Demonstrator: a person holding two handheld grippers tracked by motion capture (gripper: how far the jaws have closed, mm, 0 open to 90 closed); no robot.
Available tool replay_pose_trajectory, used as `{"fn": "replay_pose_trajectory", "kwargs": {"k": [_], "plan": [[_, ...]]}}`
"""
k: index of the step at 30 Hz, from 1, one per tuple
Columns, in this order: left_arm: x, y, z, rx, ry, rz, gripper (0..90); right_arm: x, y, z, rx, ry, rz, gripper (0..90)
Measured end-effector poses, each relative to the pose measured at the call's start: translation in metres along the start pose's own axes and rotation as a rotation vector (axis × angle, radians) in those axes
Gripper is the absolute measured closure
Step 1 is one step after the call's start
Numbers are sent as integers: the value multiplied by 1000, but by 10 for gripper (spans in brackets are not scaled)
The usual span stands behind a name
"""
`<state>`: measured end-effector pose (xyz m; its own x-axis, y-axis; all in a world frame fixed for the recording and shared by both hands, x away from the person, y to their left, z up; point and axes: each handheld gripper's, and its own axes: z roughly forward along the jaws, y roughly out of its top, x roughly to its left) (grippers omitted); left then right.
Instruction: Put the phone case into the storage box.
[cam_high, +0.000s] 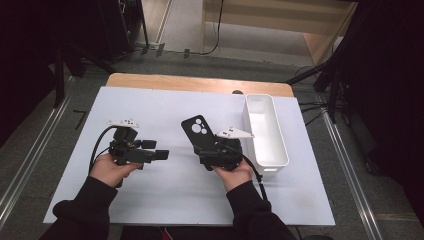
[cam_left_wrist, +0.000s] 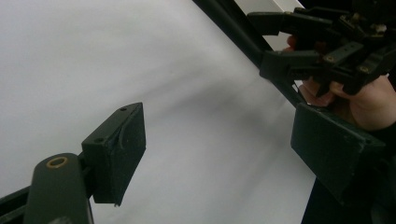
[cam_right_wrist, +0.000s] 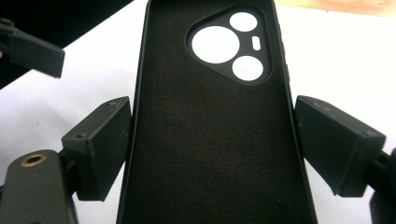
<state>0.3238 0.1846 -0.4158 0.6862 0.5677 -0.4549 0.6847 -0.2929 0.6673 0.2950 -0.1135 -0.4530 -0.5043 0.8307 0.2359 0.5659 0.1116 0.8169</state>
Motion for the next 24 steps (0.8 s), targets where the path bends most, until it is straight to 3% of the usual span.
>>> {"fn": "replay_pose_trajectory", "kwargs": {"k": [8, 12, 15, 20, 24], "plan": [[-3, 14, 1, -13, 16, -6, 177, 5, -4, 1, -30, 11, 21, 128], [-6, 22, 2, -18, 28, 23, 177, 6, -4, -1, -39, 5, 30, 128], [-7, 27, 3, -11, 32, 8, 176, 6, -5, -2, -57, 24, 77, 128], [-9, 32, 5, -14, 33, 10, 178, 9, -6, 0, -69, 30, 93, 127], [-11, 37, 6, -1, 60, 25, 204, 13, -7, 1, -82, 39, 122, 128]]}}
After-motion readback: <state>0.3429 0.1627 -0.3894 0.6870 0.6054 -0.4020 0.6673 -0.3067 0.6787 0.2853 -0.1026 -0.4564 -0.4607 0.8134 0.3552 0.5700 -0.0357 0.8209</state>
